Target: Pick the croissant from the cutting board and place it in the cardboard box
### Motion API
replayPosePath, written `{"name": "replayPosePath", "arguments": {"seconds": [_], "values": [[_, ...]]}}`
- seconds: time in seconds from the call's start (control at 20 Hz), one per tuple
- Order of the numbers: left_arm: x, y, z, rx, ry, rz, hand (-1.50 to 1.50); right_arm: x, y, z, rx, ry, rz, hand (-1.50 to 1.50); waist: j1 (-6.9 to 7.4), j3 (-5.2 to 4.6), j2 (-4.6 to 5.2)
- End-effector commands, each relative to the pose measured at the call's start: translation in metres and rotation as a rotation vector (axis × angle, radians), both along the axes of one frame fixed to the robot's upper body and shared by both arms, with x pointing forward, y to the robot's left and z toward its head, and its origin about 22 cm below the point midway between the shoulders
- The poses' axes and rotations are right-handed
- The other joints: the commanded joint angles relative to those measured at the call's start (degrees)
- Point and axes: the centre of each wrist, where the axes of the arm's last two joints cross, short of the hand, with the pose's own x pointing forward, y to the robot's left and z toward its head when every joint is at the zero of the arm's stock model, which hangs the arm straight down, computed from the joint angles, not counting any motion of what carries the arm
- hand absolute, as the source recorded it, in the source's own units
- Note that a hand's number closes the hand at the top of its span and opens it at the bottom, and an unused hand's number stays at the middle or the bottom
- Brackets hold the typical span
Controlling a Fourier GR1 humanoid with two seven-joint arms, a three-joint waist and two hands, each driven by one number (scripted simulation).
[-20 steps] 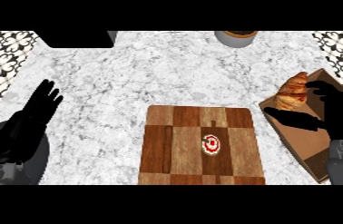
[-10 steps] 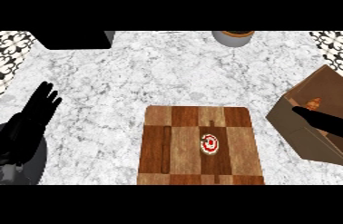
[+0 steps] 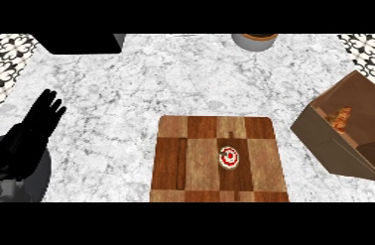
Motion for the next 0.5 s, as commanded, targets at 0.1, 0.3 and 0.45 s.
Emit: {"name": "replayPosePath", "arguments": {"seconds": [0.1, 0.3, 0.45], "values": [[0.012, 0.006, 0.007, 0.016, -0.01, -0.004, 0.0, -0.04, -0.04, -0.017, 0.004, -0.015, 0.048, -1.5, 0.42, -0.01, 0.14], [-0.002, -0.012, 0.022, -0.007, 0.008, -0.027, 0.0, -0.061, -0.069, -0.007, -0.018, -0.008, 0.041, -1.5, 0.68, 0.01, 0.07], [-0.002, -0.007, -0.003, 0.012, 0.007, -0.022, 0.0, -0.045, -0.059, -0.011, -0.011, 0.004, 0.05, -1.5, 0.8, -0.02, 0.17]]}}
